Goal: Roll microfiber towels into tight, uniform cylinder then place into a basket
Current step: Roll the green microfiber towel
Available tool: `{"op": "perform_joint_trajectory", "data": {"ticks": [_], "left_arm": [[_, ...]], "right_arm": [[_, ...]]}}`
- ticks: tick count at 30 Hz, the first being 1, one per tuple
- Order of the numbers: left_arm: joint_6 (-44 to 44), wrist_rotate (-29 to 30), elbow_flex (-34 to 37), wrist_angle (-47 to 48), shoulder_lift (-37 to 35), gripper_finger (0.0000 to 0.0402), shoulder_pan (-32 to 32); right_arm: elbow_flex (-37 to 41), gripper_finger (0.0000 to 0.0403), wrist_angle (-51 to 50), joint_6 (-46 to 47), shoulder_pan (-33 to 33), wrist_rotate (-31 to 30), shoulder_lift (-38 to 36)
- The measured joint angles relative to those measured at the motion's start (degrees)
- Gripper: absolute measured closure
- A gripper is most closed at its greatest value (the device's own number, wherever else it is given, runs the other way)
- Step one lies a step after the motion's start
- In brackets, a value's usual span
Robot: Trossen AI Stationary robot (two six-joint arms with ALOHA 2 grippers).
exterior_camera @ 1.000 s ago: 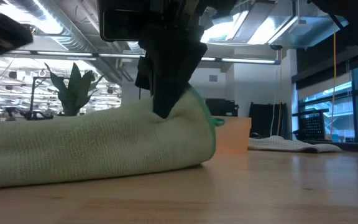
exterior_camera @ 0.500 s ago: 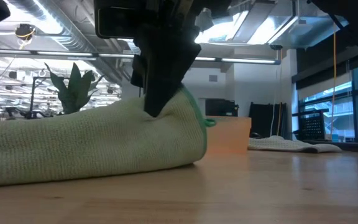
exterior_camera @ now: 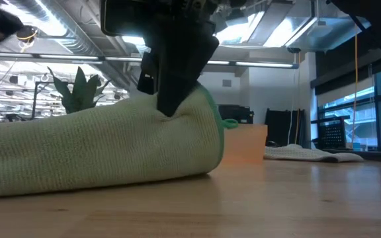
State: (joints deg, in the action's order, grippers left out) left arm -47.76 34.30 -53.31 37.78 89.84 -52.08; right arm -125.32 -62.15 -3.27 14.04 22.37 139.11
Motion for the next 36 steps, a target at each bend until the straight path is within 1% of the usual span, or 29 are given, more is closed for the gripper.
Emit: {"op": "perform_joint_trajectory", "data": {"ticks": [3,8,12,16,21,26,36], "left_arm": [[1.8,2.7,3.5,-3.7,0.0,0.0401,1.4],[6.3,2.9,8.6,-11.2,0.0,0.0401,4.9],[10.8,0.5,11.8,-17.4,0.0,0.0401,7.4],[12.3,-2.8,14.6,-21.6,0.0,0.0401,9.7],[12.4,-5.9,16.7,-22.9,0.0,0.0401,11.2],[12.5,-7.3,17.7,-24.5,-0.1,0.0401,11.6],[13.9,-7.8,17.8,-24.4,-0.1,0.0401,11.2]], "right_arm": [[0.0,0.038,0.0,-0.1,0.0,0.0,0.0],[0.0,0.038,0.0,-0.2,0.0,0.1,0.0],[0.0,0.038,0.0,-0.2,0.0,0.2,0.0],[0.0,0.038,0.0,-0.2,0.0,-0.4,0.0],[0.0,0.038,0.2,-0.2,0.0,-1.5,0.0],[0.0,0.0379,0.8,0.4,-0.5,-2.4,0.0],[-1.0,0.0379,1.5,4.8,-4.3,-2.1,-0.2]]}}
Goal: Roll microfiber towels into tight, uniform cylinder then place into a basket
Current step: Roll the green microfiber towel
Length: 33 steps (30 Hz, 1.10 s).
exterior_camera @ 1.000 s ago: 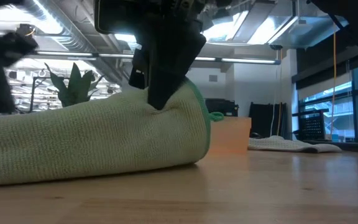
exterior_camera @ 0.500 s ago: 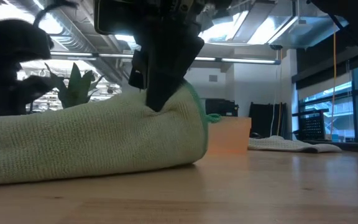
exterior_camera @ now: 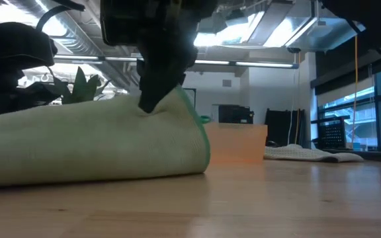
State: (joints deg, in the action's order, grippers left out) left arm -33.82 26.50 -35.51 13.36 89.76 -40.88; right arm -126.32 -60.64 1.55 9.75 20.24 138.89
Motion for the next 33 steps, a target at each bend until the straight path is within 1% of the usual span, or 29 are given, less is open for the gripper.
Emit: {"op": "perform_joint_trajectory", "data": {"ticks": [2,6,14,21,26,30,33], "left_arm": [[0.0,-0.2,0.0,0.1,0.0,0.0401,-0.2],[0.1,-0.5,0.0,0.2,0.0,0.0401,-0.8],[0.0,-0.9,0.0,0.3,0.0,0.0401,-0.9],[0.0,-1.0,0.0,0.3,0.0,0.0401,-0.9],[-0.1,-1.0,0.0,0.4,0.1,0.0401,-0.9],[-0.1,-1.0,0.0,0.4,0.1,0.0402,-0.9],[-0.1,-1.1,0.0,0.5,0.1,0.0402,-0.9]], "right_arm": [[0.0,0.0379,-0.1,1.0,-1.1,1.1,0.0],[0.0,0.0379,-0.3,1.4,-3.4,6.4,0.0],[0.0,0.0379,1.7,3.0,-6.8,6.9,0.0],[0.1,0.0379,5.7,3.3,-7.9,6.3,1.3],[0.2,0.0379,6.6,2.7,-7.9,2.1,2.6],[0.1,0.0379,7.8,2.7,-7.9,-3.7,2.4],[0.1,0.0379,8.1,2.7,-7.9,-4.2,2.4]]}}
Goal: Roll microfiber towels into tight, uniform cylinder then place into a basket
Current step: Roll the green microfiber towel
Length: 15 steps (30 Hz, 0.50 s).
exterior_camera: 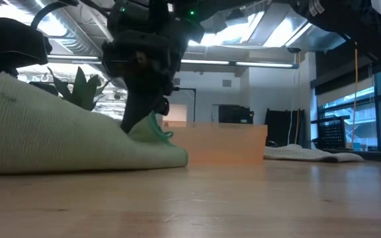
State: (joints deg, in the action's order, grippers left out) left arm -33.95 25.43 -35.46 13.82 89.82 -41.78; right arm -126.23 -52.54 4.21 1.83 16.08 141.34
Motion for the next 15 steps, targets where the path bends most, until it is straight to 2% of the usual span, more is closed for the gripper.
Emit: {"op": "perform_joint_trajectory", "data": {"ticks": [15], "left_arm": [[0.0,-0.2,-1.9,2.8,0.2,0.0401,0.0]], "right_arm": [[0.0,0.0379,0.8,-0.6,1.0,-7.4,1.1]]}}
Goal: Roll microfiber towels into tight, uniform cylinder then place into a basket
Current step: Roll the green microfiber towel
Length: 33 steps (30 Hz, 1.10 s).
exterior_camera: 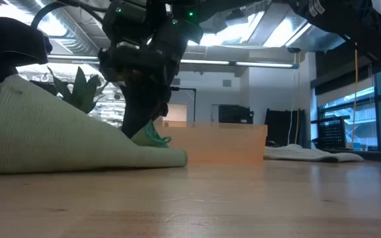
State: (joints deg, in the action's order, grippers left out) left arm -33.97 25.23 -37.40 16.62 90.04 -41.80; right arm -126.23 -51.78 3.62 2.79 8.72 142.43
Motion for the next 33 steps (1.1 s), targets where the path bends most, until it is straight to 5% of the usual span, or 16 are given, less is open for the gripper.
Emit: {"op": "perform_joint_trajectory", "data": {"ticks": [21,26,33], "left_arm": [[-6.9,2.1,-26.2,40.4,0.0,0.0401,-6.6],[-4.6,11.3,-28.2,38.2,-0.1,0.0401,-8.3],[-2.0,10.5,-18.7,24.3,-0.1,0.0401,-4.7]], "right_arm": [[0.0,0.0379,-0.2,0.2,0.0,-0.2,0.0],[0.0,0.0379,-0.2,0.2,0.0,-0.2,0.0],[0.0,0.0379,-0.2,0.3,0.0,-0.2,0.0]]}}
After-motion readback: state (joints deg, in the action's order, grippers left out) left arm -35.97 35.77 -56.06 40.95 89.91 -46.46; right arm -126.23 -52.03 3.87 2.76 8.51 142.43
